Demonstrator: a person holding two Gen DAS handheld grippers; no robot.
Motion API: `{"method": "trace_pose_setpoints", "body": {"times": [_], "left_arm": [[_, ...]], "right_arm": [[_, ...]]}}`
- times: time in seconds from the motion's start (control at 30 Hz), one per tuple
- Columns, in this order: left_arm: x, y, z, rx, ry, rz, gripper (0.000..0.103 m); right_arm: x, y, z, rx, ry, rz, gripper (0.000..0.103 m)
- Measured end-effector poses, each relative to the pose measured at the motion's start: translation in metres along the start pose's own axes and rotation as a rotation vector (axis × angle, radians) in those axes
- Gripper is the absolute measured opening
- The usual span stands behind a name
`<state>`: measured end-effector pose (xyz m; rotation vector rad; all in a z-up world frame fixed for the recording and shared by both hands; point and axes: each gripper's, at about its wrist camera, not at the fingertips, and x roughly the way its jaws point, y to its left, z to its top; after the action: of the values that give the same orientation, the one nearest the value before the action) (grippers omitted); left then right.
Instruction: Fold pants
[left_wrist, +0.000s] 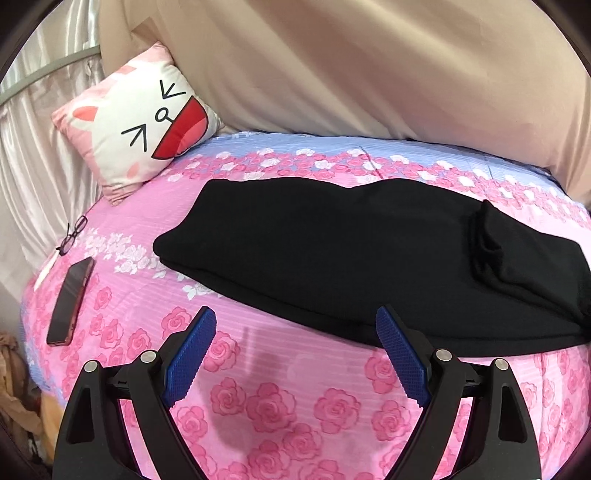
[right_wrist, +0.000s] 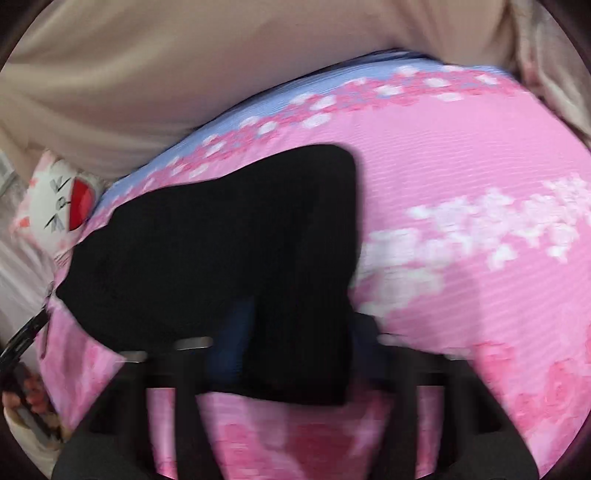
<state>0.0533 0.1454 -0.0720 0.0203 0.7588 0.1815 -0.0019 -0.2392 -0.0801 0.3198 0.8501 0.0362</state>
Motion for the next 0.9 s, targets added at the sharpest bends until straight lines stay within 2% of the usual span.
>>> {"method": "trace_pose_setpoints", "body": {"times": [0.1, 0.17, 0.2, 0.27, 0.37, 0.6, 0.67, 0.73, 0.77, 0.83, 0.87, 0.9], "left_arm": [[-0.001, -0.002, -0.001, -0.008, 0.008, 0.024, 0.086], [0.0, 0.002, -0.001, -0.025, 0.022, 0.035, 0.086], [0.001, 0.006, -0.002, -0.038, 0.032, 0.036, 0.086], [0.0, 0.012, -0.005, -0.053, 0.043, 0.036, 0.086], [-0.004, 0.019, -0.008, -0.05, 0.047, 0.04, 0.086], [-0.012, 0.022, -0.016, -0.022, 0.043, 0.027, 0.086], [-0.009, 0.021, -0.016, -0.026, 0.049, 0.019, 0.086], [0.0, 0.017, -0.016, -0.024, 0.066, 0.006, 0.086], [0.003, 0.014, -0.016, -0.019, 0.074, 0.009, 0.086], [0.004, 0.01, -0.014, -0.016, 0.069, -0.001, 0.086], [0.003, 0.008, -0.013, -0.015, 0.063, -0.012, 0.086], [0.002, 0.007, -0.012, -0.013, 0.056, -0.02, 0.086]], "right_arm": [[-0.02, 0.009, 0.0, -0.042, -0.058, -0.008, 0.018], [-0.037, 0.003, 0.0, -0.044, -0.094, -0.025, 0.017], [-0.046, -0.008, 0.0, -0.03, -0.099, -0.002, 0.017], [-0.055, -0.021, -0.002, -0.021, -0.086, 0.013, 0.017], [-0.064, -0.04, -0.007, -0.035, -0.057, -0.029, 0.016], [-0.087, -0.086, -0.02, 0.033, -0.067, -0.139, 0.017], [-0.074, -0.097, -0.025, 0.02, 0.003, -0.153, 0.018], [-0.073, -0.092, -0.03, -0.011, -0.004, -0.201, 0.03], [-0.082, -0.084, -0.029, -0.029, -0.023, -0.264, 0.035], [-0.105, -0.063, -0.026, -0.074, -0.103, -0.381, 0.043], [-0.114, -0.048, -0.024, -0.103, -0.147, -0.397, 0.05], [-0.122, -0.028, -0.021, -0.14, -0.186, -0.362, 0.068]]}}
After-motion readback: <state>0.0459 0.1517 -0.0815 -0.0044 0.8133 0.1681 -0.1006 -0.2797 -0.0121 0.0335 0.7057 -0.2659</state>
